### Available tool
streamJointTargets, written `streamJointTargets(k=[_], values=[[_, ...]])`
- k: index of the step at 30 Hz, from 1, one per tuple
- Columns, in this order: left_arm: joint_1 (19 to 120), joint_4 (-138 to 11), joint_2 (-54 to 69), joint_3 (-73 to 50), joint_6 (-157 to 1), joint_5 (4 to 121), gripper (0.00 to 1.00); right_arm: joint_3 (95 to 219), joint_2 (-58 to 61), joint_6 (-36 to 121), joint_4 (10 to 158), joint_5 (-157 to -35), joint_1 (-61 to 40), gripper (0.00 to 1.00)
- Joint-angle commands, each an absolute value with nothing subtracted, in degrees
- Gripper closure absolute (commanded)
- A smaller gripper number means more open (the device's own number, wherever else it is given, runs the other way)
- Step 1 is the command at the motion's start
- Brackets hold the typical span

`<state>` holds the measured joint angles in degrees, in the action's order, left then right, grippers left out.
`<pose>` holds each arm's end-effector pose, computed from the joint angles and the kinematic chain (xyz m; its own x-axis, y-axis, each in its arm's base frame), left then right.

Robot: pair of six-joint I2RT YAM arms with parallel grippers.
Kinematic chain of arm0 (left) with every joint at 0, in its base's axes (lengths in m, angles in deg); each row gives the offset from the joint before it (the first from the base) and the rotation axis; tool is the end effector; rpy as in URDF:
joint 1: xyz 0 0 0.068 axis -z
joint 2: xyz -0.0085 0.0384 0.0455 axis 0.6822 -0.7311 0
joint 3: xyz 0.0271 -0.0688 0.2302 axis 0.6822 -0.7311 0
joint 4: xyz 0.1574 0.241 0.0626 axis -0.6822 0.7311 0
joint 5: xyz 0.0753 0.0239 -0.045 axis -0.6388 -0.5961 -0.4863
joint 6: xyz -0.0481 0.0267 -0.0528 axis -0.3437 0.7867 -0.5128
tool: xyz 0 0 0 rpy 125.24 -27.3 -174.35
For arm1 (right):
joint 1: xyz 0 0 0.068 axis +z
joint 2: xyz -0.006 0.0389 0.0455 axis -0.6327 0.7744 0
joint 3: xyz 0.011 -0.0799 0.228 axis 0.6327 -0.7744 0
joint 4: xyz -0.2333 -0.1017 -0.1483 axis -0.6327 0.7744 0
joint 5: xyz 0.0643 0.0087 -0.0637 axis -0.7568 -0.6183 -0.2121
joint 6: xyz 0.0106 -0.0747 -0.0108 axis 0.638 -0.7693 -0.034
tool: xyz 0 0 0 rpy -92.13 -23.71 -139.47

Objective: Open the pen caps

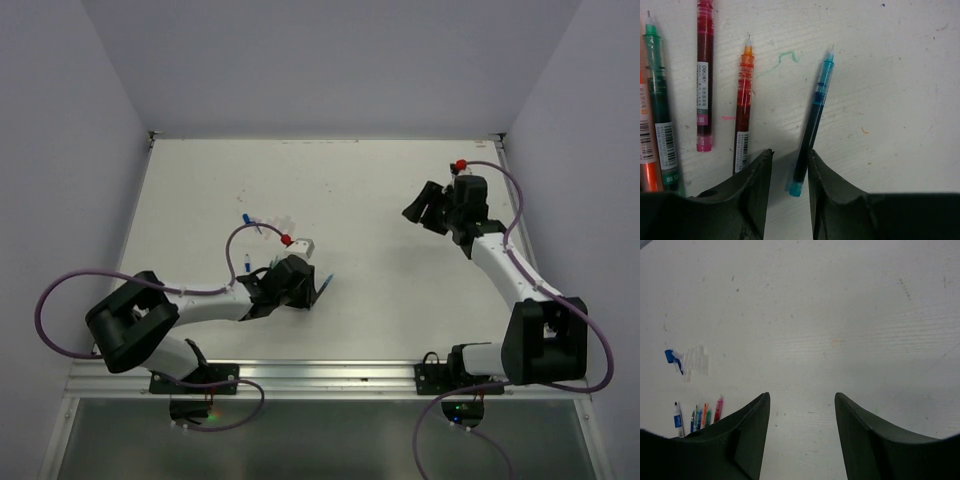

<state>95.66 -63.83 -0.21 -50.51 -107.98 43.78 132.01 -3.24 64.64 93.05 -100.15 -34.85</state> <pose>0.1982 -0.2406 0.0652 -0.8054 -0.0128 -0.5926 0.2378 0.9088 -0.3429 0.3530 0.0408 0.1919 -0.6265 0.4221 -0.6552 0.0626 0.8652 0.4976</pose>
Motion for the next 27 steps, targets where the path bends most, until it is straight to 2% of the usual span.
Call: streamJointTargets(k=[1,4,10,11,12,18,27], values=[[95.7,-58.6,1.8,-52.1,-107.8,40.3,0.62,131.7,-4.1,64.1,92.0,-102.9,-35.8,0.42],[95.7,-59.3,4.2,-51.6,-106.4,42.8,0.54,132.7,-3.2,63.6,92.8,-102.4,-37.2,0.42],[95.9,-59.0,12.0,-48.1,-103.2,49.7,0.48,135.1,-0.4,59.5,96.0,-94.0,-41.4,0.41],[96.2,-59.4,13.5,-48.0,-102.7,50.6,0.47,135.6,0.1,57.6,96.3,-92.4,-42.1,0.40],[96.2,-60.5,14.9,-48.1,-101.9,52.8,0.46,136.6,1.6,57.1,97.4,-90.5,-43.9,0.34],[96.2,-67.6,19.5,-47.7,-99.3,64.9,0.43,138.9,8.0,56.7,94.8,-89.8,-51.5,0.26],[96.1,-68.4,16.3,-46.5,-95.0,63.5,0.41,148.6,22.6,51.7,91.9,-85.2,-51.9,0.18]])
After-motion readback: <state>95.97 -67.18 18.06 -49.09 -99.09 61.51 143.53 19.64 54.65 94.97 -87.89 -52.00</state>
